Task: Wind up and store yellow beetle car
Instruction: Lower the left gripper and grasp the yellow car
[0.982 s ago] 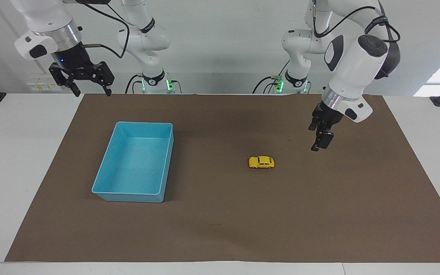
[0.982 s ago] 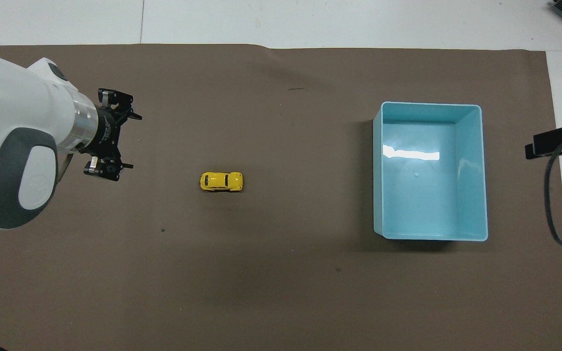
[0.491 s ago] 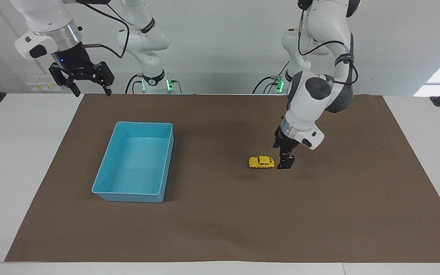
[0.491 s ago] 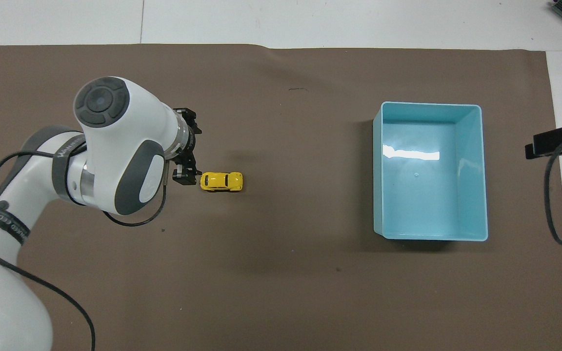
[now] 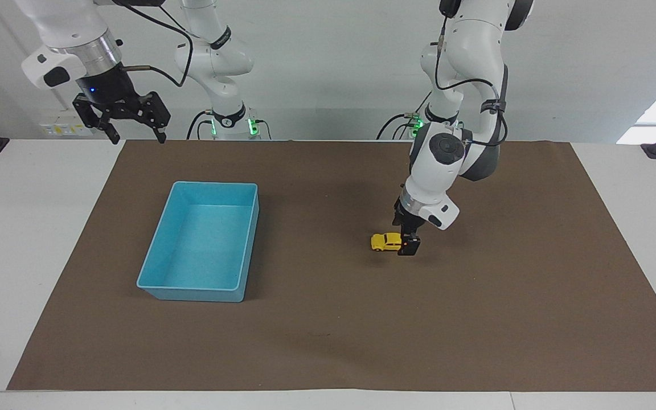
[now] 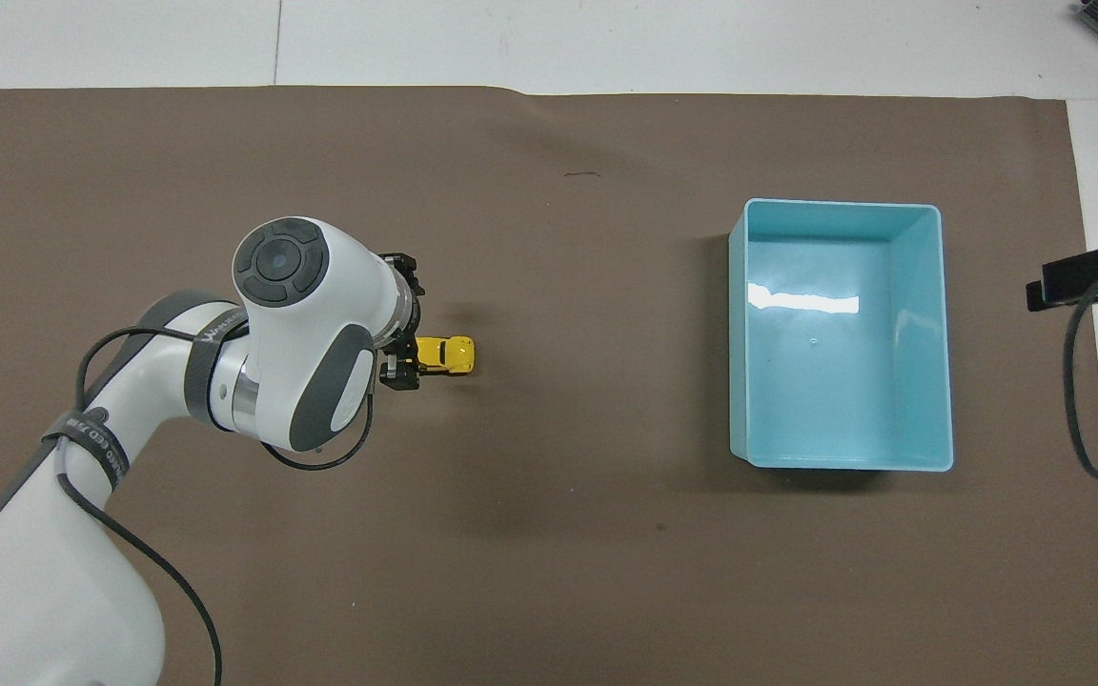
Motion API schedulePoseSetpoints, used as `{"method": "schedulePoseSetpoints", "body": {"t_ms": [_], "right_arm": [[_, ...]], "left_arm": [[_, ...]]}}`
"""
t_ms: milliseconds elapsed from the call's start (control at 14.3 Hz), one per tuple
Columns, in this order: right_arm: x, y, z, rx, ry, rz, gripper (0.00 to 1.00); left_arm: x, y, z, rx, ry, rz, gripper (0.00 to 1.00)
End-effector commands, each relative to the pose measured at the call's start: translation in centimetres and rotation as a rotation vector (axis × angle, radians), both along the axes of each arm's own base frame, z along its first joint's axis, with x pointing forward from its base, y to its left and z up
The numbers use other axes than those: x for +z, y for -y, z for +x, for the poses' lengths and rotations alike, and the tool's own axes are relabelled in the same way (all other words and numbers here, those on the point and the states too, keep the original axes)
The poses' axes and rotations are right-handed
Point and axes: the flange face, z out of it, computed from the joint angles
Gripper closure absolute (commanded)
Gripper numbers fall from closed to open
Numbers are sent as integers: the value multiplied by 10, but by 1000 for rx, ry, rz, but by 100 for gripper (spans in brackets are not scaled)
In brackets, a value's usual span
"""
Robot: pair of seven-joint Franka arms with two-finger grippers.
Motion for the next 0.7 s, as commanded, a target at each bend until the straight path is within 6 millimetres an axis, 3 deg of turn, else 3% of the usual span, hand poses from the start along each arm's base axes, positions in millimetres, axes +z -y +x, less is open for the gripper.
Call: {"method": "schedulePoseSetpoints", "body": {"t_ms": [0, 351, 631], "right_arm": [[1, 2, -4, -11, 6, -1, 0], [1, 3, -4, -13, 6, -1, 0], [1, 4, -4, -14, 6, -1, 0]], "left_arm": [[3, -1, -14, 37, 10, -2, 0], [-20, 1, -22, 42, -1, 13, 0], [-24, 1, -23, 47, 0, 12, 0]]}}
